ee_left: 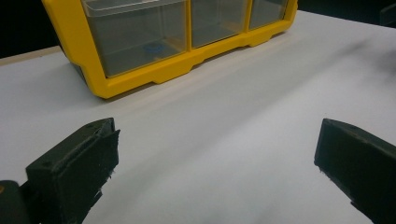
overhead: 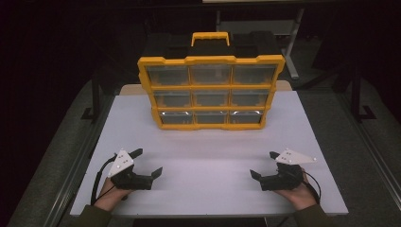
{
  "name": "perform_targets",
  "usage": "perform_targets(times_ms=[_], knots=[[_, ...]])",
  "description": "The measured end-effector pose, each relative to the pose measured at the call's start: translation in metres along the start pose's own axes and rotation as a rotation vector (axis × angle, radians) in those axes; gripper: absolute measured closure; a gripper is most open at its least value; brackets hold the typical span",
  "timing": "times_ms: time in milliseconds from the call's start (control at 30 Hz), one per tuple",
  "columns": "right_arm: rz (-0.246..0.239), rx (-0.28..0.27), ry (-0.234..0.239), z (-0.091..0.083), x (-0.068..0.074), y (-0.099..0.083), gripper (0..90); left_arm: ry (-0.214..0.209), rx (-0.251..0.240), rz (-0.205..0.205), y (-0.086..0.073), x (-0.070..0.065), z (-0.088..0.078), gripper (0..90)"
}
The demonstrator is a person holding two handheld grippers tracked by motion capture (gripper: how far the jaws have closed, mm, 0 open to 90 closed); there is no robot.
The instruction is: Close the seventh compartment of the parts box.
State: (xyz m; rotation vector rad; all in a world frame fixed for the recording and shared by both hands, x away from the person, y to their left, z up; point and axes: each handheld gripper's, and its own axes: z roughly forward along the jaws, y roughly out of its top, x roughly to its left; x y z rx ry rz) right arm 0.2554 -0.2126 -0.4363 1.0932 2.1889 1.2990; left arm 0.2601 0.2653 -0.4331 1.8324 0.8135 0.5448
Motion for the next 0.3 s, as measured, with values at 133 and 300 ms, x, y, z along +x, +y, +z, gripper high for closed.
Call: perform_targets(times_ms=[133,300], knots=[[-0.015,0.010,0.005,0.0017,0.0013,-0.0002,0.8,0.002,-0.001,-0.005,-0.0003,0.0000,0.0000,0.0],[-0.021,0.011,0.006,0.0022,0.0019,-0.0004,0.8,-0.001,0.005,0.024,0.0002,0.0012,0.0008,0.0]])
